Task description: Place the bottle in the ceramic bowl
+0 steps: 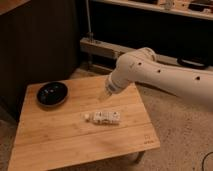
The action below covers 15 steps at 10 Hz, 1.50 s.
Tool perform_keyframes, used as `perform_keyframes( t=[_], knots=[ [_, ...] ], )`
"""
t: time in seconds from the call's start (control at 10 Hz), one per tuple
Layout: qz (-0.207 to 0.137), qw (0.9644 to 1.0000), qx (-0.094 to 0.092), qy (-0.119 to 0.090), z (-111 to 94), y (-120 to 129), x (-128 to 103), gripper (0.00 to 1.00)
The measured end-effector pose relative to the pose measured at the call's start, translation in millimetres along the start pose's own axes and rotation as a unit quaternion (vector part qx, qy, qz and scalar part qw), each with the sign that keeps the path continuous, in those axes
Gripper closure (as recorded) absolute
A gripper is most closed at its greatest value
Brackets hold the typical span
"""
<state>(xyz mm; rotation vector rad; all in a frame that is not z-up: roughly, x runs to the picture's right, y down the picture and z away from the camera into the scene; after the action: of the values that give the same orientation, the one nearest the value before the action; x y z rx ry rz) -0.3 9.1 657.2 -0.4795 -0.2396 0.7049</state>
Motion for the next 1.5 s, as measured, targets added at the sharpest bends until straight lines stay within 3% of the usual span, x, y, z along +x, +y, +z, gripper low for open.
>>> perform_keyframes(
  t=[0.2,0.4,0.5,0.6,0.8,1.0,1.2,1.5],
  knots=[
    [0.017,0.9993,0.031,0.013,6,-3,-1,0.35],
    [0.023,0.9985,0.046,0.017,8,-6,-1,0.35],
    [0.022,0.9987,0.044,0.014,7,-5,-3,0.35],
    [0.019,0.9991,0.037,0.006,5,-2,-4,0.35],
    [-0.021,0.999,0.003,-0.038,-4,16,-11,0.35],
    [-0.066,0.9955,-0.023,-0.063,0,40,-6,0.35],
    [-0.114,0.9916,-0.029,-0.053,23,49,10,0.35],
    [-0.192,0.9812,-0.013,0.01,64,53,38,0.35]
  ],
)
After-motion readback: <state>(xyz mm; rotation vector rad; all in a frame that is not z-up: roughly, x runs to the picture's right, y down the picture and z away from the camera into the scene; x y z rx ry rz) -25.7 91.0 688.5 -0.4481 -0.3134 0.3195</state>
